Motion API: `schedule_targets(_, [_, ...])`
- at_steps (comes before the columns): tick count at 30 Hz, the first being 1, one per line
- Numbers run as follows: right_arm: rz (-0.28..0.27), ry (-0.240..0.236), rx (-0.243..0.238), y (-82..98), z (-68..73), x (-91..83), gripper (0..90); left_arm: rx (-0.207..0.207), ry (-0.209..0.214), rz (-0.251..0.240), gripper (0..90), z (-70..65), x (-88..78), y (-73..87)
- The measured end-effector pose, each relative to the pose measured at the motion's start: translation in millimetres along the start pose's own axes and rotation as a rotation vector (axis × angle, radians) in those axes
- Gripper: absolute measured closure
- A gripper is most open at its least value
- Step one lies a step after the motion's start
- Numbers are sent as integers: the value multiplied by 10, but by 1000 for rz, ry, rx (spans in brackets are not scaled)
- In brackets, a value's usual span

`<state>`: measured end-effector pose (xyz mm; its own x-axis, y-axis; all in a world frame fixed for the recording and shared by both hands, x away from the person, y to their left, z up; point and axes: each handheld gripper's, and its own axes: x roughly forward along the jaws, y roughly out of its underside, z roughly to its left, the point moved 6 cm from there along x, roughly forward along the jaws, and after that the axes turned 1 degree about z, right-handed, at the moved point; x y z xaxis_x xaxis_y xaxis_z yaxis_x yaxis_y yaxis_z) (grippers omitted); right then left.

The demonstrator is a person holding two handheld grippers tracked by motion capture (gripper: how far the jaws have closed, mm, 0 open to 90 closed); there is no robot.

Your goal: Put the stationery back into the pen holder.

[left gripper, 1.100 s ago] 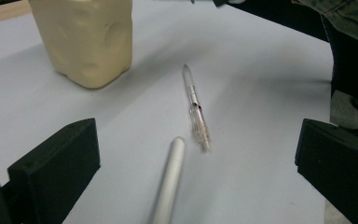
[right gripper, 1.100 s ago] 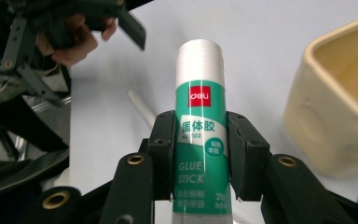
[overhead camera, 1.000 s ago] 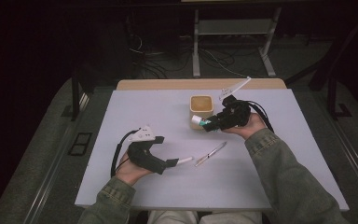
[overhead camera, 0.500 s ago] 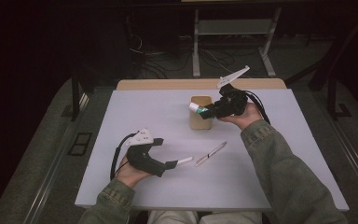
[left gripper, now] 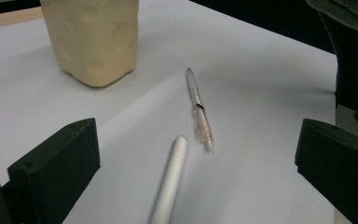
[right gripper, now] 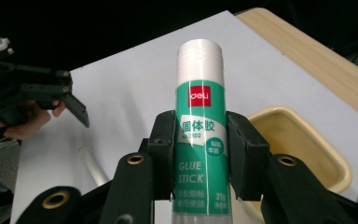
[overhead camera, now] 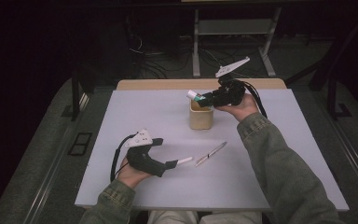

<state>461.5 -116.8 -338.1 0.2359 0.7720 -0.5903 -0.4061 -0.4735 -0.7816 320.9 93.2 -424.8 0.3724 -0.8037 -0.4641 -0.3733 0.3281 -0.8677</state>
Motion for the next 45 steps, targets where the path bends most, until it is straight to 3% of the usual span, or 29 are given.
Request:
schedule_targets(13, [-69, 19, 15, -87, -180, 65, 648, -9, -1, -19, 0, 16, -22, 11])
schedule_targets(34, [-103, 39, 74, 77, -464, 390, 647, -19, -8, -39, 0, 67, -74, 24])
schedule_targets(45, [-111, 48, 103, 208, -523, 514, 647, -17, -10, -37, 0, 70, -69, 29])
